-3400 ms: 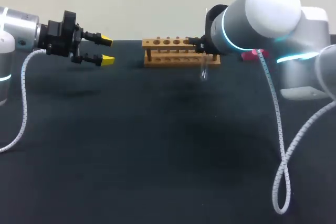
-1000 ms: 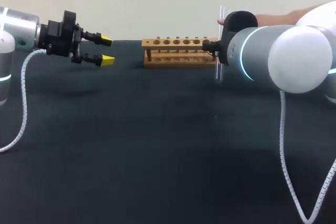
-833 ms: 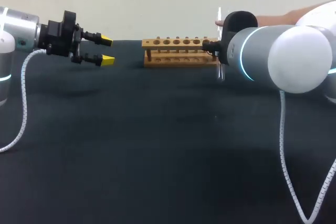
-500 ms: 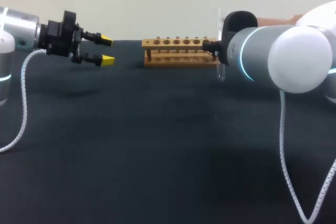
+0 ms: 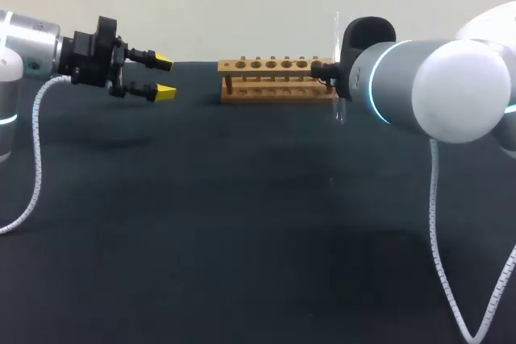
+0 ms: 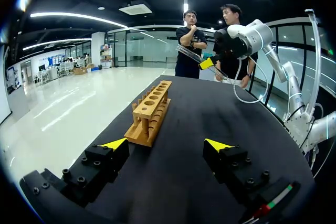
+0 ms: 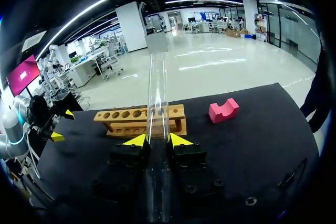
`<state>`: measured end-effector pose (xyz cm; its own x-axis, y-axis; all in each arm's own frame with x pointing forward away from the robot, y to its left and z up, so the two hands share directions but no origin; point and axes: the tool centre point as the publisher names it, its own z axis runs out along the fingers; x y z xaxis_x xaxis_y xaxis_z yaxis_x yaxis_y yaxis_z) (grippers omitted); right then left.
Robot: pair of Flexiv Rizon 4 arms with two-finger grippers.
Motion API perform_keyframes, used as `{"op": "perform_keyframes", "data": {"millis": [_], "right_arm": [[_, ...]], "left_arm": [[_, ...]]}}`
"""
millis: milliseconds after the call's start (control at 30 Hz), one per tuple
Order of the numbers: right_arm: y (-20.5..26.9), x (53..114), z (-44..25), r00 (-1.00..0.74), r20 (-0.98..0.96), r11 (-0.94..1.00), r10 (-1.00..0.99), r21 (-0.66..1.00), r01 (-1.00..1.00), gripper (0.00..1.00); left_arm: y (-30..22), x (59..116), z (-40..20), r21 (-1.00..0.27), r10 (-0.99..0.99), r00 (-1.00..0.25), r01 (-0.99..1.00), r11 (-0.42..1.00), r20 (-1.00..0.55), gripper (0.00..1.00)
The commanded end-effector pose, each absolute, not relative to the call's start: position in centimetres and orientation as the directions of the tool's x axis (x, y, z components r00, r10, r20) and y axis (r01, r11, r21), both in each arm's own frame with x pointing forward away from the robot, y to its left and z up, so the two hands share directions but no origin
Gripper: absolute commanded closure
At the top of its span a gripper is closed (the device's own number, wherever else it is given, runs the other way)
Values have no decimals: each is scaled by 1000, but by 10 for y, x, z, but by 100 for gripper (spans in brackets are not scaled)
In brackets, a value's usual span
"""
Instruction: Grasp the test tube, adjust it, and insert it.
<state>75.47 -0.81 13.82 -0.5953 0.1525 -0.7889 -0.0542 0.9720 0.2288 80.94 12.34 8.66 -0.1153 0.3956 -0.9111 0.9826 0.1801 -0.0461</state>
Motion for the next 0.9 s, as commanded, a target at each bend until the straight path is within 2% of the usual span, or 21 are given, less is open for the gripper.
{"op": "perform_keyframes", "data": {"millis": [33, 900], "right_arm": [[-5, 758, 131, -600, -789, 976, 133, 208, -57, 100], [25, 794, 87, -659, -752, 997, 17, 65, -48, 100]], "left_arm": [[124, 809, 86, -43, 394, -113, 983, 180, -912, 0], [124, 809, 86, -43, 394, -113, 983, 180, -912, 0]]}}
